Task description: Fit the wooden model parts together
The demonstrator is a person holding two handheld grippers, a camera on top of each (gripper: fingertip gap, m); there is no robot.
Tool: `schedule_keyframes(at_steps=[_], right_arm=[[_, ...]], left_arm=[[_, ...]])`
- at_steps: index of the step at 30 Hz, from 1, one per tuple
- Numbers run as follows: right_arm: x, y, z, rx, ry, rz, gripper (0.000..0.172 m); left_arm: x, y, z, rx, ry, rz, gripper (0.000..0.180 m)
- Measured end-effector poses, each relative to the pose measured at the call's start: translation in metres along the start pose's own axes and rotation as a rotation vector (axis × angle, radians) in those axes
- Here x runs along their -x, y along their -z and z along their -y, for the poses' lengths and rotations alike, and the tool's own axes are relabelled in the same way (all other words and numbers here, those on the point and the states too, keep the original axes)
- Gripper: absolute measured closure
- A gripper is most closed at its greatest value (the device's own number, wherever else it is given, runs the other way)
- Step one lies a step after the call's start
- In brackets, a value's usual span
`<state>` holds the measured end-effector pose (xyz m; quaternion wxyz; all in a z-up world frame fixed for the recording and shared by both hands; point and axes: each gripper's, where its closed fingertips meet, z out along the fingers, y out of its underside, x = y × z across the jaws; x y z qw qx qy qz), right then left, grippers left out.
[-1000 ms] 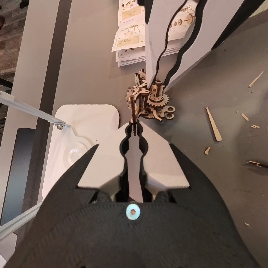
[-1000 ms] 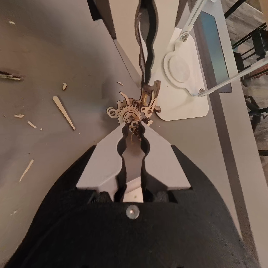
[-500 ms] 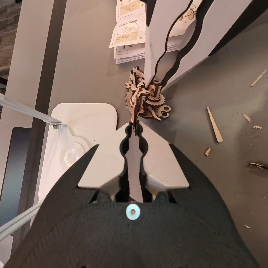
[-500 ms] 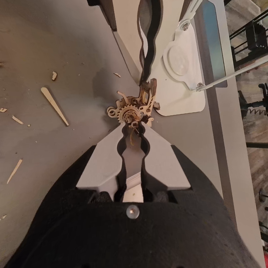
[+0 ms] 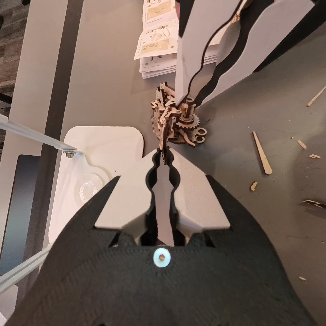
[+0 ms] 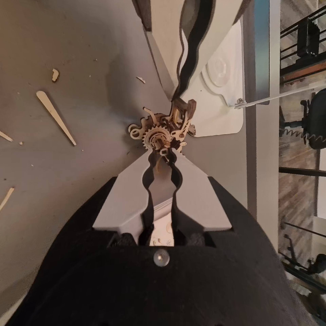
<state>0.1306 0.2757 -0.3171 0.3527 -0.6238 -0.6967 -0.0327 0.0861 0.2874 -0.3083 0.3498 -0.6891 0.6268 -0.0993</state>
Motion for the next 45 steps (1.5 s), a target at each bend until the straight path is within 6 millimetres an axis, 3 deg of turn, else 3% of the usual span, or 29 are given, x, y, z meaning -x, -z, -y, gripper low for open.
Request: schedule_keyframes(at_steps=[9, 19, 27, 37, 45], right_arm=[[-0.003, -0.001, -0.002, 0.102, 0.151, 0.01, 0.16], [-0.003, -0.004, 0.002, 0.035, -0.126, 0.083, 0.16], [-0.003, -0.001, -0.001, -0.045, -0.161, 0.037, 0.16], [-0.005, 0.001, -0.006, -0.009, 0.002, 0.021, 0.16], [-0.002, -0.001, -0.007, -0.049, -0.204, 0.063, 0.16]], left_arm=[[0.0, -0.001, 0.0, -0.003, 0.002, 0.0, 0.177], [0.002, -0.002, -0.003, 0.007, 0.007, 0.008, 0.177], [0.001, -0.003, 0.002, -0.018, 0.003, 0.013, 0.177], [0.0, 0.001, 0.009, -0.041, 0.001, 0.014, 0.177], [0.0, 0.002, 0.011, -0.057, 0.011, 0.012, 0.177]])
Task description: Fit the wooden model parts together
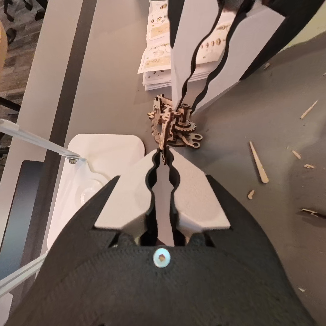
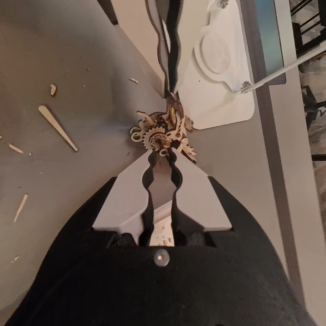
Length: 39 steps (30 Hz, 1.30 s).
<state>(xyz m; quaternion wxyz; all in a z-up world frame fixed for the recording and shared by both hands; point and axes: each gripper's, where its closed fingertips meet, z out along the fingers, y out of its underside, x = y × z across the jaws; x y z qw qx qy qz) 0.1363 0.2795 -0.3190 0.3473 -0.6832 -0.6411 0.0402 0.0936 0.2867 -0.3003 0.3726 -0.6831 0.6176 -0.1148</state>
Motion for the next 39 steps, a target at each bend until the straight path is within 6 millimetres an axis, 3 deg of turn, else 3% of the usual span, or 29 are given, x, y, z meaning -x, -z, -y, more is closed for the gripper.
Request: schedule_keyframes(at_steps=[6, 12, 18, 21, 26, 31, 39], right_arm=[[-0.001, 0.002, -0.004, -0.167, -0.203, 0.041, 0.16], [-0.003, 0.001, -0.005, -0.237, -0.278, 0.052, 0.16], [-0.002, -0.003, -0.005, -0.226, -0.262, 0.056, 0.16], [-0.002, -0.005, -0.005, -0.226, -0.266, 0.057, 0.16], [-0.004, -0.007, -0.005, -0.227, -0.265, 0.053, 0.16], [-0.007, -0.007, -0.005, -0.222, -0.268, 0.039, 0.16], [-0.007, -0.009, -0.005, -0.233, -0.271, 0.037, 0.16]], left_arm=[[0.004, 0.004, 0.014, -0.098, 0.05, 0.003, 0.176], [0.01, 0.003, 0.016, -0.162, 0.119, -0.003, 0.169], [0.024, 0.004, -0.004, -0.16, 0.344, -0.061, 0.14], [0.014, 0.002, -0.02, -0.137, 0.489, -0.206, 0.131], [0.004, -0.012, -0.028, -0.148, 0.613, -0.288, 0.135], [-0.006, -0.017, -0.009, -0.24, 0.713, -0.38, 0.147], [0.002, -0.025, 0.003, -0.319, 0.795, -0.326, 0.173]])
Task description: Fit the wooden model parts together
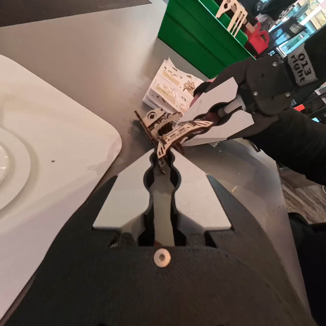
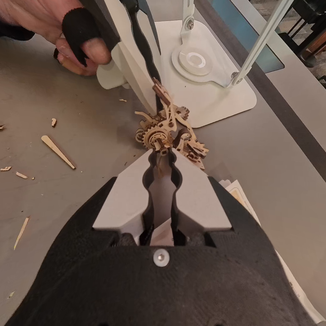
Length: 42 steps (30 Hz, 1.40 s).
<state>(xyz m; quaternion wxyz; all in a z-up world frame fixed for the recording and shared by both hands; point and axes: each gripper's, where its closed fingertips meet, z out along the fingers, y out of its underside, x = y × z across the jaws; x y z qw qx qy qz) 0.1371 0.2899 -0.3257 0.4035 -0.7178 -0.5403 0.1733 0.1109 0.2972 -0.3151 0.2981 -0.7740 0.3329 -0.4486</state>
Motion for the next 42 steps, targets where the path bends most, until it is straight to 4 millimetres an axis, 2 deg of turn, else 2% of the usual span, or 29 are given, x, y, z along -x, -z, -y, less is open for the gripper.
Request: schedule_keyframes(at_steps=[6, 20, 25, 33, 42], right_arm=[[-0.003, 0.001, 0.002, 0.004, 0.023, -0.052, 0.16], [-0.009, 0.003, 0.005, 0.132, 0.315, -0.321, 0.161], [-0.007, 0.002, 0.004, 0.096, 0.24, -0.29, 0.161], [-0.005, -0.001, 0.002, 0.047, -0.066, -0.255, 0.162], [-0.005, -0.002, 0.001, 0.068, -0.246, -0.284, 0.162]], left_arm=[[0.002, -0.001, 0.0, 0.004, -0.01, 0.02, 0.174], [0.003, -0.003, 0.001, 0.002, -0.004, 0.024, 0.175], [0.003, -0.003, 0.001, 0.001, -0.003, 0.022, 0.174], [0.004, -0.002, 0.001, -0.002, 0.014, 0.016, 0.175], [0.005, -0.003, 0.002, -0.017, -0.006, 0.056, 0.174]])
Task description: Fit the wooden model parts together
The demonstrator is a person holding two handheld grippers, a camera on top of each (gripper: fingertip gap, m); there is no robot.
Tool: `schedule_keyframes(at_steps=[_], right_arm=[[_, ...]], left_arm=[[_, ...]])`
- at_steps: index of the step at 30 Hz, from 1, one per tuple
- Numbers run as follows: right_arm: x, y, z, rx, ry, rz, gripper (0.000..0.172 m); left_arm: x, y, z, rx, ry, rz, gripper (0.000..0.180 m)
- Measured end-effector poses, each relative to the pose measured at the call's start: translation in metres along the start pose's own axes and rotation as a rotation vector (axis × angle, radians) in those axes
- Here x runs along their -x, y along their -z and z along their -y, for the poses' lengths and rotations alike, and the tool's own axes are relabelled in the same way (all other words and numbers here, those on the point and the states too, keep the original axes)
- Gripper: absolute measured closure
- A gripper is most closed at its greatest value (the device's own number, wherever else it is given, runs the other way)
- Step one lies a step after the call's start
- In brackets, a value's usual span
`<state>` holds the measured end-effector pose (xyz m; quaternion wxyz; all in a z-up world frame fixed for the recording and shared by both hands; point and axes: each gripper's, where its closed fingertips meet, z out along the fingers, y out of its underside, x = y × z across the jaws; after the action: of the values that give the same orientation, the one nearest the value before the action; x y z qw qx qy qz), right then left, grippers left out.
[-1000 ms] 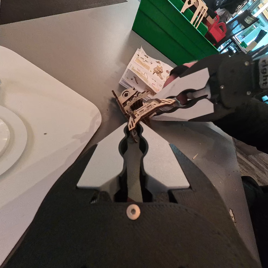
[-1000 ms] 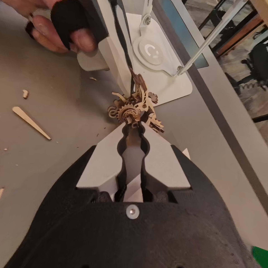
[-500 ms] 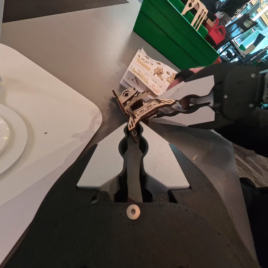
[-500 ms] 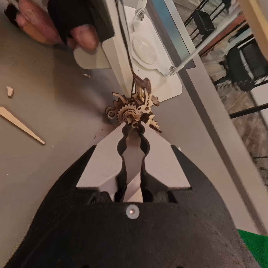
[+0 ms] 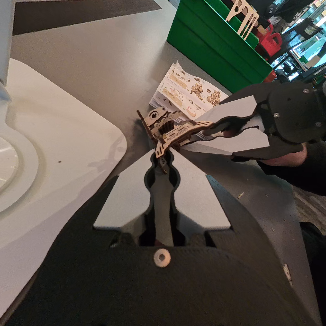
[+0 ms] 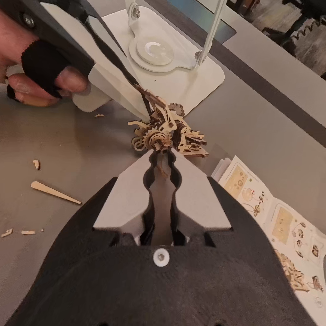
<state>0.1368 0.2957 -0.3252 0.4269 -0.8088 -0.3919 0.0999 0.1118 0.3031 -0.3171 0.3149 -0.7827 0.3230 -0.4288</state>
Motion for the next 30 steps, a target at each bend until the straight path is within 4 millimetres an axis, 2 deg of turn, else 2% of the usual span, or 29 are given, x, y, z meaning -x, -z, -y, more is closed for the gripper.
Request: schedule_keyframes(at_steps=[10, 17, 30], right_arm=[[-0.0016, -0.0023, 0.0013, 0.009, -0.216, 0.116, 0.163], [-0.0036, -0.0029, 0.0002, 0.056, -0.171, 0.139, 0.163], [-0.0053, -0.0035, 0.0012, 0.028, 0.142, 0.121, 0.163]], left_arm=[[0.0005, -0.0001, 0.0009, -0.009, -0.042, 0.038, 0.175], [0.0005, -0.0007, 0.0015, -0.012, -0.067, 0.055, 0.175], [0.0018, 0.0004, 0.0026, -0.013, 0.003, 0.0, 0.175]])
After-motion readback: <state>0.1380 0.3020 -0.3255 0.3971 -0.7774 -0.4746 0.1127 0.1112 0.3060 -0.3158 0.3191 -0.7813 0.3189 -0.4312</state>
